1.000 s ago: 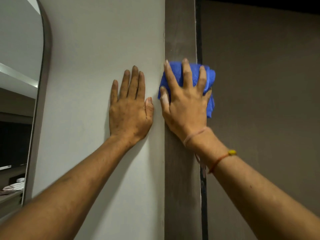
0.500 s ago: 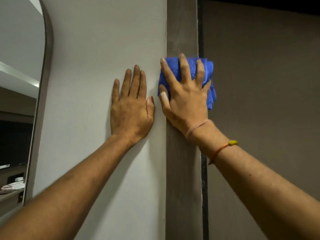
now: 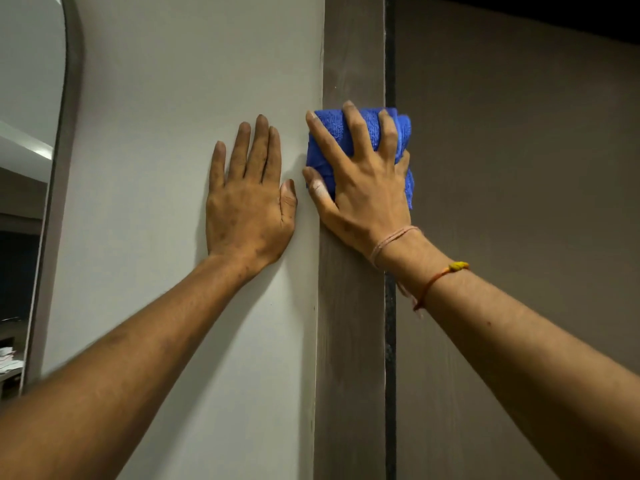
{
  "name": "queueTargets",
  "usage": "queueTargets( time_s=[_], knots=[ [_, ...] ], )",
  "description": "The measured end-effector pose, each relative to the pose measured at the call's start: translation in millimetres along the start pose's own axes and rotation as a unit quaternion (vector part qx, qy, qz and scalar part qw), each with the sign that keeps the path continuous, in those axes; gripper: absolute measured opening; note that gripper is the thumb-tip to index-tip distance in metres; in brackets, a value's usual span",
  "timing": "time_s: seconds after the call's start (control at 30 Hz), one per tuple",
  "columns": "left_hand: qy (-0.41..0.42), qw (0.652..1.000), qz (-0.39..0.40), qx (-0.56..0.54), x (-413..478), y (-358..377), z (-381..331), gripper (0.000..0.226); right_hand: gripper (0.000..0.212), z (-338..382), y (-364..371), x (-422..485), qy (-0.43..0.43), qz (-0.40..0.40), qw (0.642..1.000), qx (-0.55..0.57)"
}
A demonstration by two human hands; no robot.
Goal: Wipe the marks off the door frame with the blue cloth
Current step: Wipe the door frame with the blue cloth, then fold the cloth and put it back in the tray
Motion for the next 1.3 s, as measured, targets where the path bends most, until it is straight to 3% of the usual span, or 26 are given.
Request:
queueTargets(
  time_s=[0.27, 0.33, 0.4, 0.5, 0.53, 0.6, 0.63, 0.7, 0.83, 0.9, 0.97, 1.07, 1.1, 1.13, 1.23, 1.3],
  knots=[
    [0.001, 0.998, 0.047, -0.043, -16, -6, 1, 0.062, 0.056, 39, 5, -87, 0.045, 0.0, 0.997, 0.056],
    [-0.028, 0.988, 0.087, -0.121, -29, -15, -4, 0.058, 0.051, 46, 1, -117, 0.06, -0.003, 0.994, 0.088],
    [-0.113, 0.956, 0.126, -0.24, -56, -29, -6, 0.053, 0.052, 48, -5, -145, 0.079, 0.002, 0.987, 0.141],
    [-0.199, 0.889, 0.149, -0.384, -127, -55, -19, 0.038, 0.055, 38, -29, -191, 0.164, -0.038, 0.953, 0.252],
    [-0.212, 0.86, 0.189, -0.423, -157, -59, -32, 0.033, 0.053, 34, -43, -211, 0.197, -0.066, 0.939, 0.276],
    [-0.236, 0.763, 0.323, -0.507, -216, -61, -66, 0.034, 0.053, 32, -70, -249, 0.22, -0.093, 0.926, 0.293],
    [-0.238, 0.7, 0.399, -0.543, -247, -63, -88, 0.037, 0.056, 34, -84, -273, 0.221, -0.079, 0.928, 0.29],
    [-0.225, 0.603, 0.521, -0.561, -305, -65, -136, 0.032, 0.065, 35, -107, -325, 0.233, -0.016, 0.932, 0.278],
    [-0.195, 0.504, 0.636, -0.551, -390, -76, -210, 0.011, 0.101, 12, -154, -431, 0.358, 0.108, 0.888, 0.267],
    [-0.18, 0.434, 0.692, -0.548, -431, -88, -255, 0.01, 0.116, -7, -194, -490, 0.437, 0.134, 0.852, 0.254],
    [-0.147, 0.371, 0.742, -0.539, -467, -106, -302, 0.012, 0.12, -24, -242, -555, 0.561, 0.127, 0.774, 0.263],
    [-0.123, 0.285, 0.796, -0.52, -517, -139, -369, 0.011, 0.12, -34, -318, -655, 0.77, -0.047, 0.555, 0.31],
    [-0.117, 0.26, 0.812, -0.51, -534, -151, -392, 0.013, 0.113, -32, -339, -682, 0.8, -0.107, 0.493, 0.325],
    [-0.11, 0.232, 0.831, -0.494, -554, -164, -419, 0.015, 0.098, -36, -361, -707, 0.809, -0.165, 0.453, 0.337],
    [-0.092, 0.183, 0.868, -0.451, -614, -194, -498, 0.02, 0.061, -62, -422, -774, 0.804, -0.277, 0.419, 0.32],
    [-0.087, 0.189, 0.879, -0.429, -650, -198, -534, 0.02, 0.054, -76, -453, -812, 0.829, -0.257, 0.429, 0.25]
  ],
)
Point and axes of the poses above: each hand's wrist, its own x-axis towards the middle knuckle, its own y-axis out of the palm, z = x × y, the point moved 8 cm from there along x, towards the middle knuckle, and after that the axes turned 12 degrees about -y, right-handed, at the moved point
